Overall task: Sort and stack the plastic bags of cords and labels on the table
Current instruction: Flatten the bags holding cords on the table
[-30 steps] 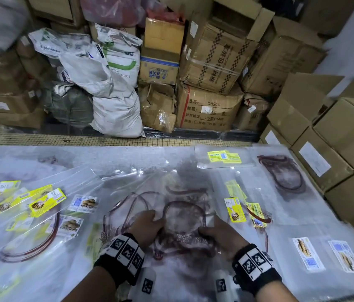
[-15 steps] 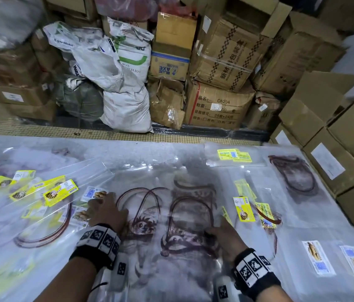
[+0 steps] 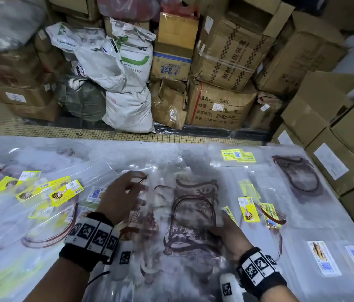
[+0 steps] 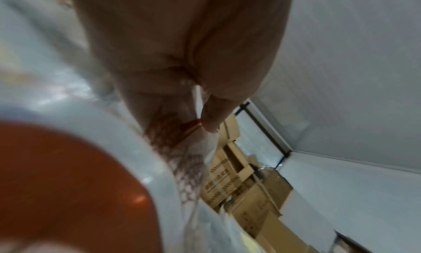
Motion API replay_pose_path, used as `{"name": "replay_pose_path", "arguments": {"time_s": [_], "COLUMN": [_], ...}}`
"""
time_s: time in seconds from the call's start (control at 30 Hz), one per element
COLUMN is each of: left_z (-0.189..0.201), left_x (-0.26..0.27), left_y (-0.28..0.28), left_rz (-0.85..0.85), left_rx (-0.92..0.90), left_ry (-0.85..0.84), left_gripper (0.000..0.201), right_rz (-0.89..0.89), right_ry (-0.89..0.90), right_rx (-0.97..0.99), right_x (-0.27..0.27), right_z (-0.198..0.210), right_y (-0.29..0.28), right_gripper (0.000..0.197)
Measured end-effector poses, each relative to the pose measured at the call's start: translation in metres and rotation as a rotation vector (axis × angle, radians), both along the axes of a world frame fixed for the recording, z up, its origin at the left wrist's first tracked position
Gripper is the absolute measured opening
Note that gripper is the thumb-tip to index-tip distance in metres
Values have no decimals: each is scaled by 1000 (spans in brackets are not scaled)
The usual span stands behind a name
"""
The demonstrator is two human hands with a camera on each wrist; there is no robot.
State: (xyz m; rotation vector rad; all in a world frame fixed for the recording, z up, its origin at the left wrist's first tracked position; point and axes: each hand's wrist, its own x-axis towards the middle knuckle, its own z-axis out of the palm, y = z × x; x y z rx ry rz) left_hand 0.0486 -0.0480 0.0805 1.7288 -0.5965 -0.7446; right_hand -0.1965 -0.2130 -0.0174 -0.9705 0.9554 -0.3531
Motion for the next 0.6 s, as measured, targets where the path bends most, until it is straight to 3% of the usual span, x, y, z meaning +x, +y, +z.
{"name": "replay_pose_path", "arguments": {"time_s": [0.07,0.13,0.3,0.37,0.43,0.53,0.6], "left_z": [27,55,93,88,68,19,-11], "left_x": [-11,-27,-56,-54,-48,-43,-44], "left_y": [-6,-11,-17,-20,-25,-35,-40], "left_rz": [-123,-241,-413,-365,-284,-184,-120], "left_rx": [-34,-117,-387,-465,-428,-172,-20], "left_ry": [-105,-107,138,288,371,386,283], "left_gripper": [35,37,52,56,57,50,41], "right_rz": [-24,-55,-29,-40,-48,-11,-24], "right_ry": [-11,-16,-96,-120,-117,-100,-111], "right_rx": [30,72,121,157,156,147,168], "right_x": [1,1,-1,-2,-2,-2,-6], "right_z": [-7,-7,-6,-8,-5,1,2], "right_y": [0,1,-1,-1,-1,0,-3], "right_gripper": [59,56,57,59,56,46,47]}}
